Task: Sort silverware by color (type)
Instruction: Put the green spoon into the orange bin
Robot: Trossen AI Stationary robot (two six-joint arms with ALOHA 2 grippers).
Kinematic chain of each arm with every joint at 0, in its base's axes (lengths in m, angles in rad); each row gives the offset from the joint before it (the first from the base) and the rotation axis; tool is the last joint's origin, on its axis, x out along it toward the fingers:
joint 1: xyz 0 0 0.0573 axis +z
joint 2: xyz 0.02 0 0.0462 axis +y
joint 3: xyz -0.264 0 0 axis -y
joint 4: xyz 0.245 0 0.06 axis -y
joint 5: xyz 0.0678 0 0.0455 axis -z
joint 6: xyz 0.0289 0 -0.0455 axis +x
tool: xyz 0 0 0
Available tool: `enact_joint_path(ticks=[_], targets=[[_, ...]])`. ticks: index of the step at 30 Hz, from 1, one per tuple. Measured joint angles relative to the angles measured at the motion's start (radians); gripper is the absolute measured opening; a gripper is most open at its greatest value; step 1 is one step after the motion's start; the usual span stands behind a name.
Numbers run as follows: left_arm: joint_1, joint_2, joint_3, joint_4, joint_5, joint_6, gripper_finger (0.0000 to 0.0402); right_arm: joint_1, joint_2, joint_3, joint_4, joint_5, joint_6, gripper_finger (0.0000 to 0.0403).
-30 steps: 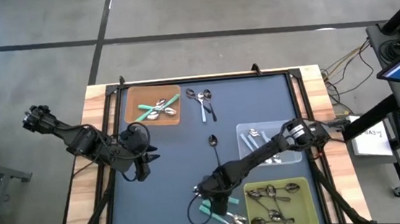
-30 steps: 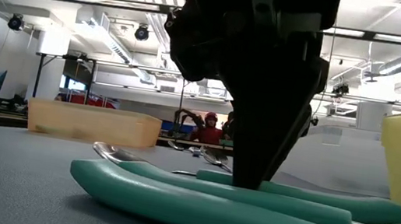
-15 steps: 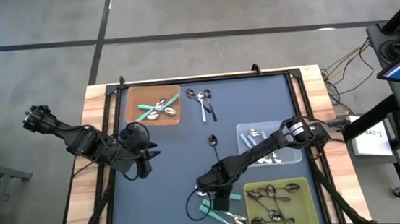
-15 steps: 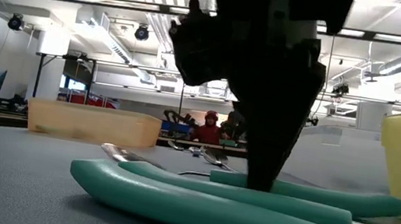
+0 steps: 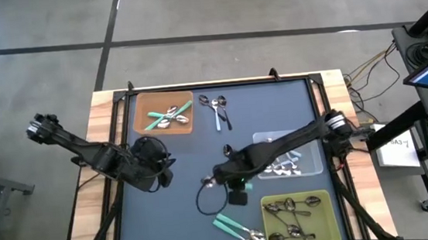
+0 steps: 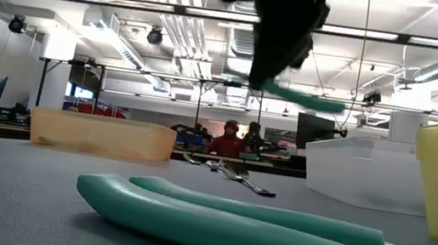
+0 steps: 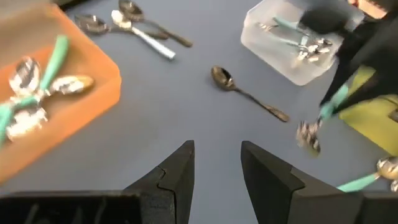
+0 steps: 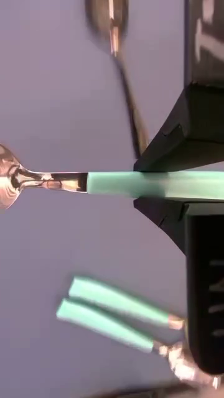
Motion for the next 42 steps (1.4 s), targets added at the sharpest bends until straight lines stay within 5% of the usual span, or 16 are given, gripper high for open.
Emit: enact_joint_path(ticks=[5,12,16,24,30,42], targets=[[0.001,0.058,-0.058,0.185,-0.013,-0.066,0.0113,-0.023,-0.105,-0.01,-0.031,0.129,-0.059,0.0038],[0.007,0.167,-0.033,0.41,-0.265,-0.011,0.0121,-0.055,-0.195,-0.016,-0.023,0.293,-0.112,0.0038],[0.022,0.218,0.014,0.438,-0.306,0.021,0.0141,-0.084,-0.223,-0.017,0.03,0.359,-0.16,0.0038],[0.071,0.323,0.139,0.426,-0.314,0.119,0.0188,-0.174,-0.22,-0.017,0.239,0.365,-0.184,0.0038],[0.151,0.351,0.244,0.245,-0.378,0.123,0.0213,-0.198,-0.215,-0.017,0.275,0.364,-0.21,0.0038],[0.264,0.348,0.26,0.251,-0.349,0.138,0.0219,-0.245,-0.216,-0.017,0.36,0.356,-0.277,0.0038]])
